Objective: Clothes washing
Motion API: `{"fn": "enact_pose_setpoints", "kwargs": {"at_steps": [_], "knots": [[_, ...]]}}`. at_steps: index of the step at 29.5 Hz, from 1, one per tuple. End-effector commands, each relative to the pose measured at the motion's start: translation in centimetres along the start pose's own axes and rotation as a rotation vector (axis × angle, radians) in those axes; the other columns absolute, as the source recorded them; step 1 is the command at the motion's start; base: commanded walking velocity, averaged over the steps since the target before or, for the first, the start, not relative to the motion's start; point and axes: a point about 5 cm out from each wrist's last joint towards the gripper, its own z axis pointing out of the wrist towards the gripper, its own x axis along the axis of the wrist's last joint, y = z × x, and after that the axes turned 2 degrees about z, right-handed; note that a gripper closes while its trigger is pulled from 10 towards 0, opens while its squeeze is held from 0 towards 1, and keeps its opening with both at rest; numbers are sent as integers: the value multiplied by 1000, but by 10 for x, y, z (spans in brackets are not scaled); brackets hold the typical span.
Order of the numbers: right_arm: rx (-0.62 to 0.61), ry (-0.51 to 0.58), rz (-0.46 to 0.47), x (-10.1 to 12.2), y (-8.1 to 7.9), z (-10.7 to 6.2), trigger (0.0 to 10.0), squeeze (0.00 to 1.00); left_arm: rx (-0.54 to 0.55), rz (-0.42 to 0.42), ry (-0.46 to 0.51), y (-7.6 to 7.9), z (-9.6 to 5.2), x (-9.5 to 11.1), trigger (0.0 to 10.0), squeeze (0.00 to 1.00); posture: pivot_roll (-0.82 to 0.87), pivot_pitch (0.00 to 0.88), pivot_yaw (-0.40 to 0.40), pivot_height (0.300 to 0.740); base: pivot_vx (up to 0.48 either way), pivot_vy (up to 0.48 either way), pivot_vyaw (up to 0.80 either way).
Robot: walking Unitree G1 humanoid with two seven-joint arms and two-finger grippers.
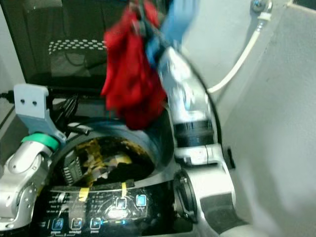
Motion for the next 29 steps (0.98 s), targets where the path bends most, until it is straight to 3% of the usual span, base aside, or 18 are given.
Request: {"fn": "enact_pose_setpoints", "kwargs": {"at_steps": [1,12,19,21,23,24,26,28,29], "knots": [[-39,-116,36,-32,8,-13,10000,0,6,9,-2,-1,-3,1,10000,0,17,35,-39,740,0,0,0],[-16,-181,57,-47,6,-30,10000,0,-15,-12,-4,3,-2,-1,10000,0,13,27,-26,740,0,0,0],[88,-206,59,-50,0,-21,10000,0,-22,0,-12,3,-2,-1,10000,0,17,33,-27,740,0,0,0],[63,-117,242,-36,-3,-14,10000,0,-22,5,-20,3,-3,-2,10000,0,19,35,-30,740,0,0,0],[63,-117,242,-36,-3,-14,10000,0,-22,5,-20,3,-3,-2,10000,0,19,35,-30,740,0,0,0],[34,-75,364,-28,0,-12,10000,0,-22,7,-24,3,-4,-3,10000,0,20,35,-31,740,0,0,0],[110,-162,437,-31,-4,-12,10000,0,-24,10,-33,3,-5,-5,10000,0,18,34,-28,740,0,0,0],[171,-144,586,-23,-8,-11,10000,0,-32,13,-35,4,-4,-5,10000,0,20,35,-30,740,0,0,0],[171,-144,586,-23,-8,-11,10000,0,-32,13,-35,4,-4,-5,10000,0,20,35,-30,740,0,0,0]]}}
